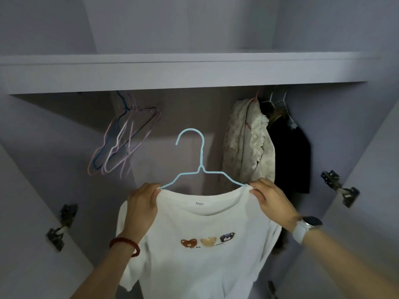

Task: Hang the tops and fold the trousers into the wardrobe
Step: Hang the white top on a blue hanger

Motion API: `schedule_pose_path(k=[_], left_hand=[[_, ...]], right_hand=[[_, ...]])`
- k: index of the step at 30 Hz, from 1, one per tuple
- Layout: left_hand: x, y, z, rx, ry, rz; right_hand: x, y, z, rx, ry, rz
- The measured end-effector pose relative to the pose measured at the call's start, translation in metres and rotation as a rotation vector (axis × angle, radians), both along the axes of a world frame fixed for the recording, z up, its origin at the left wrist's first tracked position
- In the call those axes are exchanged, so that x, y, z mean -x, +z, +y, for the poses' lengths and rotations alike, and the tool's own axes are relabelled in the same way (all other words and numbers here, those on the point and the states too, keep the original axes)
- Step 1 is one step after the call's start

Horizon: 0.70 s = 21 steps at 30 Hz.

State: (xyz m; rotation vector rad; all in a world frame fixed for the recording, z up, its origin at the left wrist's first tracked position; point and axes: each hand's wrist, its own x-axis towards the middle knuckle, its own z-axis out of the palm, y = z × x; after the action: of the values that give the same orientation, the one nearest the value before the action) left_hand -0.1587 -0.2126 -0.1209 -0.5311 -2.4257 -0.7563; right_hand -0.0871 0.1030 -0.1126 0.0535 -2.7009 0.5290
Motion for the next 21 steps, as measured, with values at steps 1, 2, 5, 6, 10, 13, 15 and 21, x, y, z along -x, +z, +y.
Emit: schedule_pose_path(k=[1, 2, 5, 6, 10, 13, 15, 21], left_hand=[[0.001, -0.001, 0.000, -0.011, 0.006, -0.043], [0.004, -0.003, -0.001, -0.034, 0.006, -0.093], [0.008, -0.006, -0.011, -0.104, -0.018, -0.182], [0.010, -0.006, -0.015, -0.121, -0.023, -0.196], [0.019, 0.001, -0.019, -0.112, -0.017, -0.279], [0.029, 0.014, -0.002, 0.034, -0.080, -0.286], [0.038, 0.029, 0.012, 0.105, -0.043, -0.296], [0.050, 0.087, 0.050, 0.168, 0.050, 0.085]], right_hand=[[0.002, 0.004, -0.006, -0.020, 0.011, 0.054], [0.004, 0.010, -0.010, -0.061, 0.032, 0.102], [0.006, 0.025, -0.015, -0.218, 0.059, 0.154], [0.005, 0.026, -0.014, -0.234, 0.043, 0.150], [-0.004, 0.016, -0.006, -0.160, -0.073, 0.122], [-0.011, 0.006, -0.005, -0.139, -0.164, 0.100], [-0.013, 0.005, -0.006, -0.074, -0.267, 0.099], [0.002, 0.027, -0.007, 0.038, -0.563, -0.012]])
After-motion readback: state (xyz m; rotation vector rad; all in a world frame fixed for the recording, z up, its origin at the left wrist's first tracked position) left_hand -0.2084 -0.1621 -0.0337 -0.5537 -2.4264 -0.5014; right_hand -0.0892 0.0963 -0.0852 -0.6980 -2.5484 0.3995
